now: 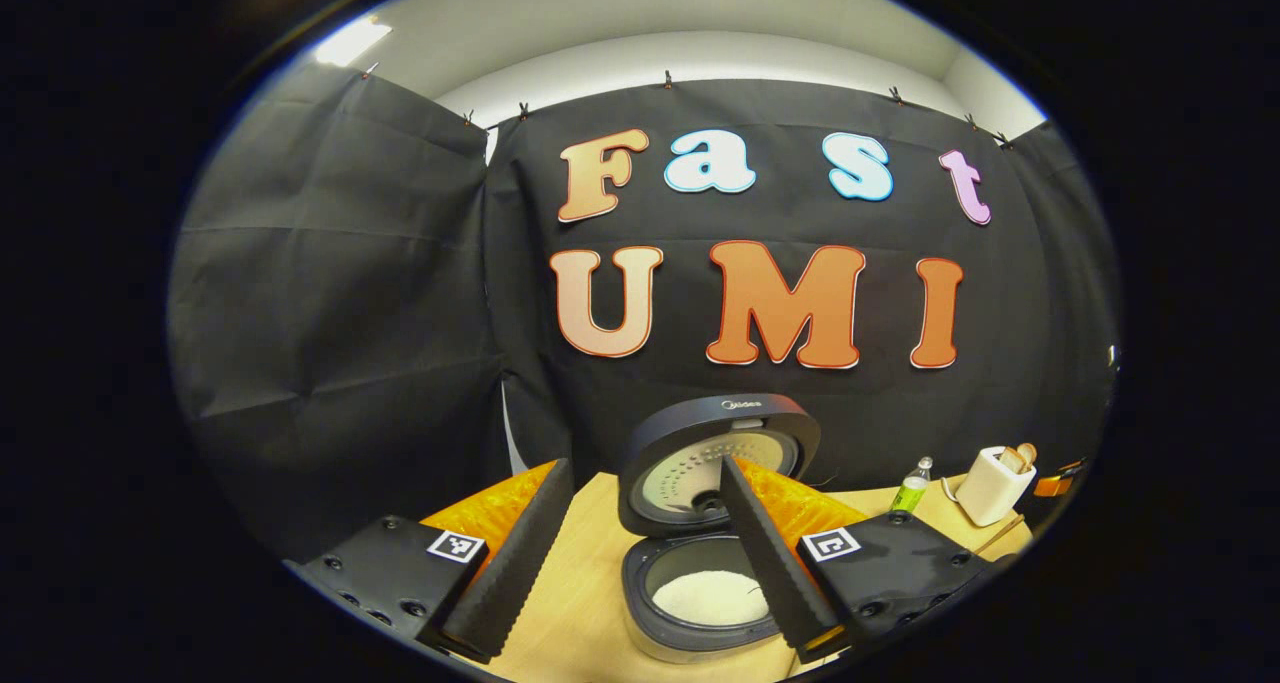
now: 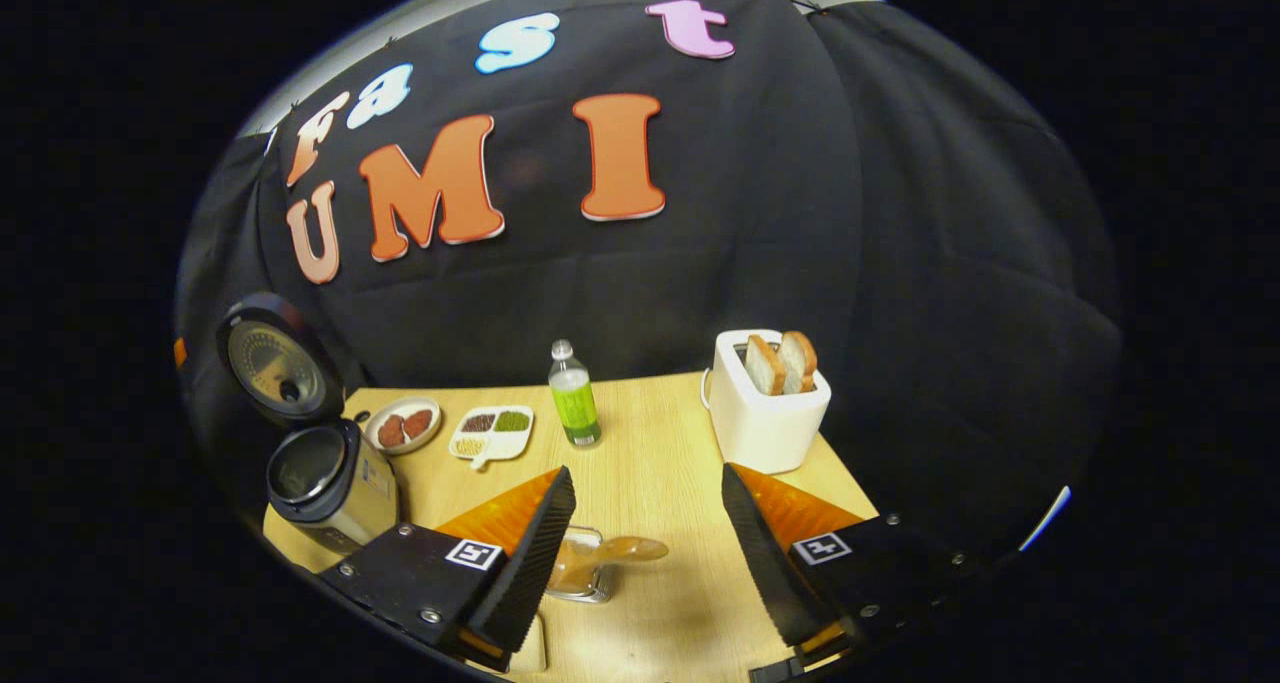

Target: Close the left gripper, press the button to open the rice cooker; take a wooden spoon from the chopstick holder with the right hand, scoop a spoonful of rice and pour it into the rice cooker, then put the wooden spoon back into the chopstick holder.

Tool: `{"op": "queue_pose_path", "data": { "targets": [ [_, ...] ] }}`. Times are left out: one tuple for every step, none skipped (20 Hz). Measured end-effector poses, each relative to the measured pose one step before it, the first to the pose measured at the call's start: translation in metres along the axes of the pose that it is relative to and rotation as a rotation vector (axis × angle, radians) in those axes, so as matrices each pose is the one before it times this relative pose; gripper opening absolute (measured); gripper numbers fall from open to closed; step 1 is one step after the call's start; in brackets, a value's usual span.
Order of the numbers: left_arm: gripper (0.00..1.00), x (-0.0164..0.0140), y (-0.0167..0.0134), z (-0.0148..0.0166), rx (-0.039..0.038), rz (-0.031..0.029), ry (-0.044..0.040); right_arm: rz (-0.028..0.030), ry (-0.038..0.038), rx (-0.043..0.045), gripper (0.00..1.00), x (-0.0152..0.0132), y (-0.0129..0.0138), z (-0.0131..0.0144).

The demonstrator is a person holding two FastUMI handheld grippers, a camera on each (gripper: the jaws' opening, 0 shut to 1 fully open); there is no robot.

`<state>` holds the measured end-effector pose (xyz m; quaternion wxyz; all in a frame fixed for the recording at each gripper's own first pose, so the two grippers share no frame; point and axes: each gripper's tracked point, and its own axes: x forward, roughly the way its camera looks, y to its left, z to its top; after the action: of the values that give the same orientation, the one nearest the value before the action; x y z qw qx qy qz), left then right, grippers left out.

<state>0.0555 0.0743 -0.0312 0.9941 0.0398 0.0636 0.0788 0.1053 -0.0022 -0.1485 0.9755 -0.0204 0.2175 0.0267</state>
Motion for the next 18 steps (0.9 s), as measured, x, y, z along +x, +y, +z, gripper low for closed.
{"op": "queue_pose_path", "data": {
  "targets": [
    [0.99, 0.00395, -0.00694, 0.00463, 0.01223, -0.00666, -0.00932, -0.00971, -0.03229, -0.00397, 0.94, -0.00783, -0.00379, 0.01731],
    [0.97, 0.00504, -0.00540, 0.00560, 0.01465, -0.00238, -0.00976, -0.01384, -0.03480, -0.00042, 0.94, -0.00618, -0.00559, 0.01490],
    [0.97, 0.00586, -0.00522, 0.00426, 0.00816, -0.00183, -0.00509, -0.00499, -0.03807, 0.00226, 0.94, -0.00761, -0.00283, 0.01601],
    [0.97, 0.00703, -0.00640, 0.00601, -0.00187, -0.00524, -0.00378, -0.00347, -0.03463, 0.00466, 0.94, -0.00665, -0.00202, 0.01441],
    [0.98, 0.00725, -0.00906, 0.00541, -0.01023, -0.01154, -0.00396, -0.00258, -0.02337, 0.00482, 0.93, -0.00630, -0.00303, 0.01145],
    [0.99, 0.00891, -0.00904, 0.00659, -0.01537, -0.01469, -0.00441, -0.00444, -0.01839, 0.00271, 0.93, -0.00449, -0.00338, 0.00709],
    [1.00, 0.00976, -0.00719, 0.00553, -0.01339, -0.01269, -0.00038, -0.00478, -0.01798, 0.00278, 0.94, -0.00649, -0.00297, 0.00710],
    [0.97, 0.01029, -0.00628, 0.00675, -0.00937, -0.00785, -0.00658, 0.00598, -0.02517, 0.00044, 0.94, -0.00640, -0.00100, 0.00853],
    [0.97, 0.01049, -0.00460, 0.00728, -0.00697, -0.00484, -0.00786, 0.00361, -0.02271, -0.00088, 0.93, -0.00549, -0.00095, 0.00752],
    [0.97, 0.01210, -0.00657, 0.00633, -0.00271, -0.00867, -0.00649, -0.00005, -0.01730, -0.00195, 0.93, -0.00252, -0.00174, 0.00527],
    [0.97, 0.01060, -0.00554, 0.00520, 0.00395, -0.00737, 0.00085, -0.00510, -0.01525, -0.00245, 0.93, -0.00234, -0.00393, 0.00476],
    [0.97, 0.01194, -0.00378, 0.00362, 0.00952, -0.00130, 0.00183, -0.01370, -0.01631, 0.00042, 0.94, 0.00031, -0.00508, 0.00386],
    [0.97, 0.01232, -0.00315, 0.00313, 0.01048, -0.00097, 0.00123, -0.01211, -0.01308, 0.00243, 0.94, -0.00084, -0.00430, 0.00315],
    [0.97, 0.01200, -0.00291, 0.00253, 0.00522, -0.00390, 0.00417, -0.01087, -0.00869, 0.00266, 0.94, -0.00061, -0.00437, 0.00122],
    [0.97, 0.01142, -0.00361, 0.00067, -0.00283, -0.00503, 0.00500, -0.00491, -0.00318, 0.00103, 0.93, -0.00152, -0.00322, 0.00065],
    [0.97, 0.01135, -0.00239, 0.00002, -0.00176, -0.00528, 0.00456, -0.00403, -0.00063, -0.00383, 0.93, -0.00198, -0.00365, -0.00073],
    [0.97, 0.00967, 0.00056, -0.00285, 0.00558, 0.00501, 0.00667, -0.00761, -0.00072, -0.00928, 0.93, -0.00130, -0.00321, 0.00061],
    [0.97, 0.00905, 0.00198, -0.00453, 0.01032, 0.00917, 0.01163, -0.01042, -0.00210, -0.01137, 0.93, -0.00017, -0.00472, 0.00053]
  ]
}}
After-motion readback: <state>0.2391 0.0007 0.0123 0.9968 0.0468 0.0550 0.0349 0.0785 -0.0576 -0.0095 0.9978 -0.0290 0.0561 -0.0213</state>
